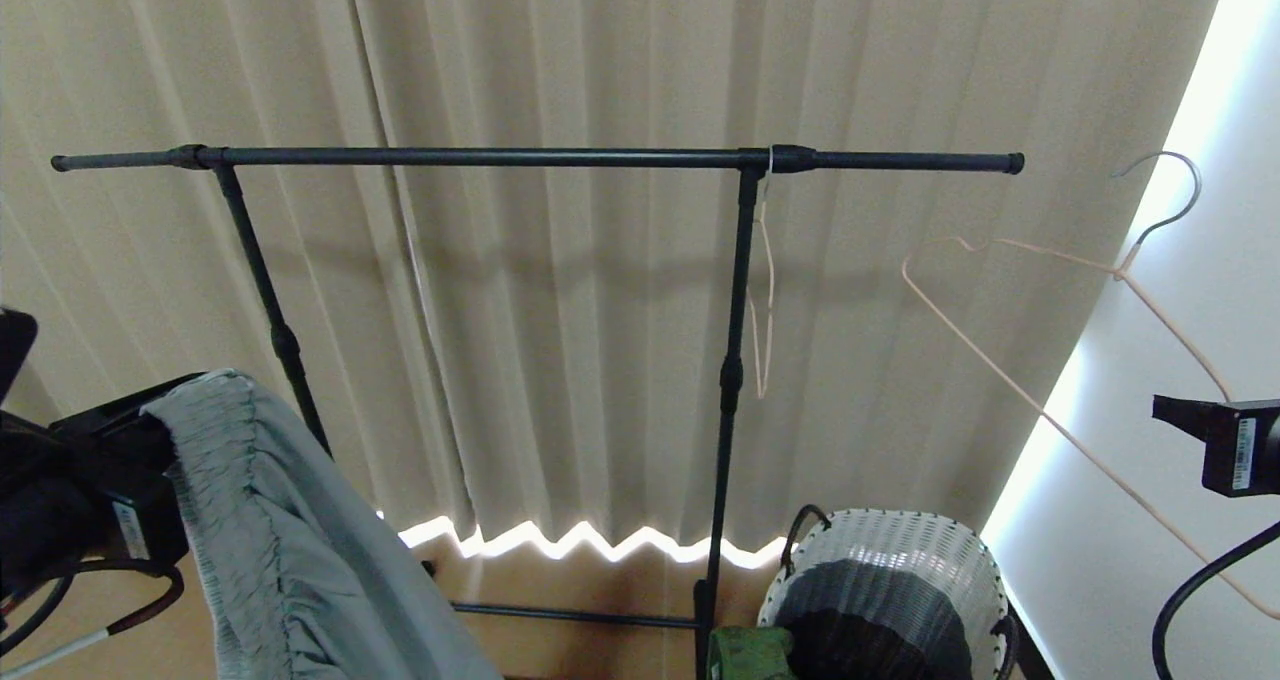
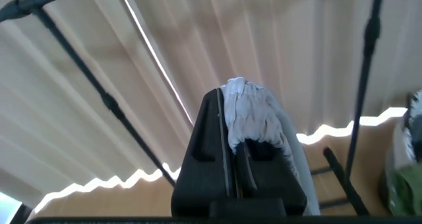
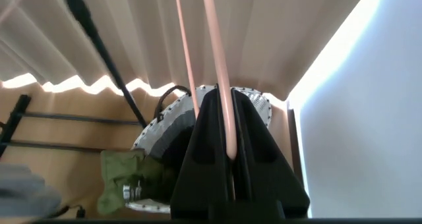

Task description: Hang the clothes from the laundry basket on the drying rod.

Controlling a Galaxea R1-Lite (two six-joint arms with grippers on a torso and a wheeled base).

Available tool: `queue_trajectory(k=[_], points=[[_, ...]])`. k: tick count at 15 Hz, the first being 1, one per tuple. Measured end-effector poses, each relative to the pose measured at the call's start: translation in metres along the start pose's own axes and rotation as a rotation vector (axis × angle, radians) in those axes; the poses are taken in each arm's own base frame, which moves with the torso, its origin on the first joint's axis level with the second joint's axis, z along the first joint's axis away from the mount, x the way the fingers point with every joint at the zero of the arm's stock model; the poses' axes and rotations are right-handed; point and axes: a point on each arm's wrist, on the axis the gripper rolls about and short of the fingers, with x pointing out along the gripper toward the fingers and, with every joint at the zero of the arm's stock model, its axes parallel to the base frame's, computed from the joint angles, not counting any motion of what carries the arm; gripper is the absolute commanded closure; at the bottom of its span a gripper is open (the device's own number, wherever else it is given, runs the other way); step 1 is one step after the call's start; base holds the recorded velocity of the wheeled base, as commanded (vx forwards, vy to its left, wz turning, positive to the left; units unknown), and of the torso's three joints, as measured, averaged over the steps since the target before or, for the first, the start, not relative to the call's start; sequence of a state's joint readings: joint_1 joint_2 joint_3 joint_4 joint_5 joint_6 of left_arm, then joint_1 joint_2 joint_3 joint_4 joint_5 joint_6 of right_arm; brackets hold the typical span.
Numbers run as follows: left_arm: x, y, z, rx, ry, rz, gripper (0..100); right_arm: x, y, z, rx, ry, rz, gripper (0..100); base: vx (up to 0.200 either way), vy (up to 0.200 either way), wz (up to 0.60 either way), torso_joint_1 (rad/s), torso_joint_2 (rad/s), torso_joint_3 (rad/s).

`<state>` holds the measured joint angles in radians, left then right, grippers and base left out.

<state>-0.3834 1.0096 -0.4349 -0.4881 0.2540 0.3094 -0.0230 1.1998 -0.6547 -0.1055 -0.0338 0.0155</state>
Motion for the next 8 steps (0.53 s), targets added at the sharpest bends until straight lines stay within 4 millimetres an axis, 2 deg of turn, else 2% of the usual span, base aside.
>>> queue_trajectory(k=[6, 8], points=[[0.0002, -0.0002, -0.0006, -0.002, 0.002, -0.001, 100, -0.0069, 0.0001, 0.0030, 0.003, -0.039, 0.012, 100, 0.000, 0.000, 0.00, 0.000, 0.00, 0.000], [0.0007, -0.0002, -0.0006, -0.002, 0.004, 0.000, 100, -0.0107, 0.0005, 0.0046, 0.004, -0.058, 0.018, 100, 0.000, 0.200, 0.00, 0.000, 0.00, 0.002]])
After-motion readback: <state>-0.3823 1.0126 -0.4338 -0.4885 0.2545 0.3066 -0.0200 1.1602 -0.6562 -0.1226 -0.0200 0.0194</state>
